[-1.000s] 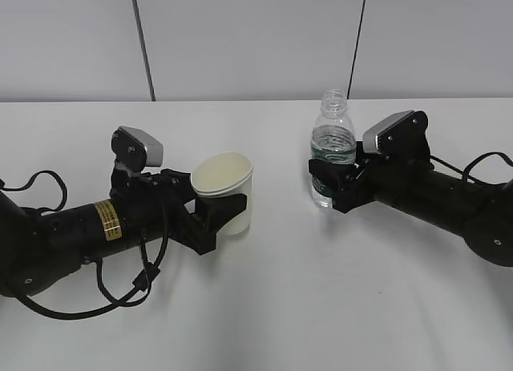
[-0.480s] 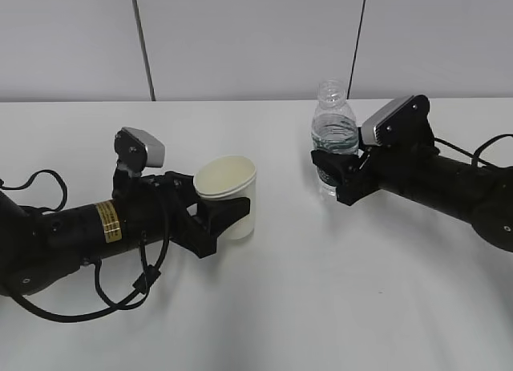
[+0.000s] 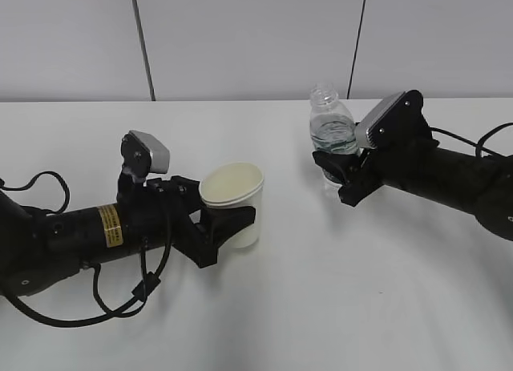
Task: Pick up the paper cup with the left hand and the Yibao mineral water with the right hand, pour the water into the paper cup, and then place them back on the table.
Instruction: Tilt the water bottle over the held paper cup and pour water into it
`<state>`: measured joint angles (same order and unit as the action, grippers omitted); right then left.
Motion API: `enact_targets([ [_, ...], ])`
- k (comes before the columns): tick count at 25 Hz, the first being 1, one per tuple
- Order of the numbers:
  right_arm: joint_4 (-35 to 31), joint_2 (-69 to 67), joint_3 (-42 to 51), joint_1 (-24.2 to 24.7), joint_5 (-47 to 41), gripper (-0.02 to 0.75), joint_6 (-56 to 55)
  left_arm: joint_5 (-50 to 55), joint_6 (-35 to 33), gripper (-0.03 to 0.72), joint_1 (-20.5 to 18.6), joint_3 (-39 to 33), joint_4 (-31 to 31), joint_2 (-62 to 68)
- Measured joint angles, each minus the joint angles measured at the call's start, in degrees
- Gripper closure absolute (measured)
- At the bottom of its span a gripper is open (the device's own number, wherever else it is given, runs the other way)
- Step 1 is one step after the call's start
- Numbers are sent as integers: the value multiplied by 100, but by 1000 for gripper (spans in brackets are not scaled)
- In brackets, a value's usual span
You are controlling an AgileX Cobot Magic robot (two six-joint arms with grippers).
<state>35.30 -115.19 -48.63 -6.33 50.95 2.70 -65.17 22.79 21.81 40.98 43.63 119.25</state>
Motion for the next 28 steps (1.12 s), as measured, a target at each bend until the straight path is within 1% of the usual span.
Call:
enact_targets([
  [7, 103, 0, -168, 0, -7, 260, 501, 0, 46, 255, 249, 296, 233, 0],
  [12, 126, 0, -213, 0, -21, 260, 914, 0, 90, 255, 357, 405, 312, 0],
  [22, 184, 12, -283, 0, -21, 260, 1636, 68, 134, 256, 369, 650, 326, 0],
  [28, 270, 134, -283, 0, -21, 260, 1859, 244, 134, 256, 369, 863, 355, 0],
])
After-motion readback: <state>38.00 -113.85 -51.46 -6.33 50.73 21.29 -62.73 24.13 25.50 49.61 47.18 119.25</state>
